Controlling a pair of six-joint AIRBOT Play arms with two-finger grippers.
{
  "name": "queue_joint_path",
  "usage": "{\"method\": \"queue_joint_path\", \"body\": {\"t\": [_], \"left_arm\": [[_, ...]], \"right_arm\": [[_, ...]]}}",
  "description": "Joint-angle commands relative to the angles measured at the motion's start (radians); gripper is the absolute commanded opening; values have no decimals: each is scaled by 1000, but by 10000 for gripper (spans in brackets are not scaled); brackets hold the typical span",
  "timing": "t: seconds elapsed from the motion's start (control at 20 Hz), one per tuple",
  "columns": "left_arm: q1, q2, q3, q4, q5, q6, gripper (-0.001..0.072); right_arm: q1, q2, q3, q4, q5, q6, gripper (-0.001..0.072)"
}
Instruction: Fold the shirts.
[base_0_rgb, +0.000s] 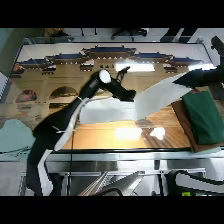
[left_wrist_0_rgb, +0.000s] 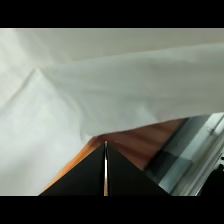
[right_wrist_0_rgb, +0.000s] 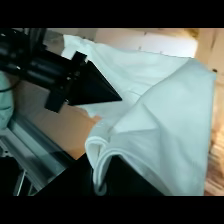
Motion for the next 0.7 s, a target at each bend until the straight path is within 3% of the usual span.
{"method": "queue_joint_path", "body": {"t": [0.0,0.15,0.35,0.45,0.55,0.6,0.65], "left_arm": [[190,231,-13,-15,-178,45,12],[373,462,-63,-14,-226,47,13],[567,694,-124,-14,-230,105,13],[626,776,-188,-14,-224,136,13],[654,852,-298,-13,-196,163,13],[655,887,-365,-13,-175,176,13],[656,914,-427,-13,-159,180,13]], "right_arm": [[132,-4,-13,53,-96,9,21],[372,-35,-68,52,-302,15,21],[776,-182,-142,54,-794,8,22],[973,-308,-142,108,-1118,-92,22],[1143,-428,-134,244,-1529,-303,32],[1195,-472,-122,282,-1670,-359,154],[1220,-494,-118,271,-1695,-401,382]]}}
